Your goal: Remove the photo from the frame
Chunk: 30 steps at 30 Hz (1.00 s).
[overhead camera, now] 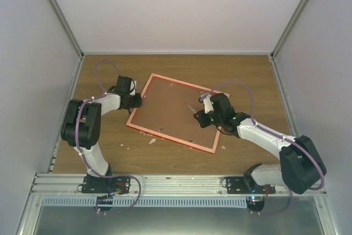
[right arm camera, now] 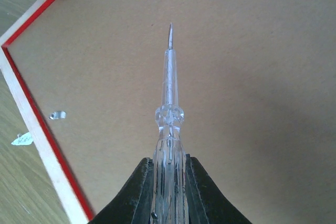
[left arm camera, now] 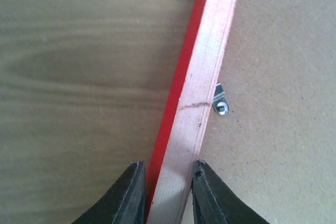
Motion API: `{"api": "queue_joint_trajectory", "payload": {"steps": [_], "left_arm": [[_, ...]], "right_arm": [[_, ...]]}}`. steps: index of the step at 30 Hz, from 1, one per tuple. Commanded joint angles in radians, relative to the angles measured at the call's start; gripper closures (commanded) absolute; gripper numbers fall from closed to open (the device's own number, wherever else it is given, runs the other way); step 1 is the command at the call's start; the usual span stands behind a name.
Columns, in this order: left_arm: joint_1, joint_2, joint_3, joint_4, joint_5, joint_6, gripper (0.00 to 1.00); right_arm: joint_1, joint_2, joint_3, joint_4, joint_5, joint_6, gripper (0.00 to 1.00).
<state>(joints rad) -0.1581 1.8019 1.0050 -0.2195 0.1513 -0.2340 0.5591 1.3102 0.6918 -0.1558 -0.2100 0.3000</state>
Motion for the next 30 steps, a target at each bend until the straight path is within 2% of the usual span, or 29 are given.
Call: {"api": "queue_joint_trajectory", "payload": {"steps": [1, 6, 17, 30], "left_arm": [[-0.029, -0.035, -0.095, -0.023, 0.049, -0.126, 0.76], [-0.077, -0.085, -0.17, 0.0, 0.089, -0.18, 0.78], [-0.172, -0.23, -0.318, 0.011, 0.071, -0.265, 0.8], [-0.275, -0.264, -0.404, -0.003, 0.029, -0.322, 0.81]], "right_arm": [[-0.007, 0.017, 0.03, 0.019, -0.029, -0.006, 0.99], [0.012, 0.048, 0.05, 0.024, -0.064, -0.01, 0.99], [0.121, 0.163, 0.144, 0.012, -0.108, -0.019, 0.99], [0.23, 0.361, 0.266, 0.015, -0.18, -0.035, 0.99]]}}
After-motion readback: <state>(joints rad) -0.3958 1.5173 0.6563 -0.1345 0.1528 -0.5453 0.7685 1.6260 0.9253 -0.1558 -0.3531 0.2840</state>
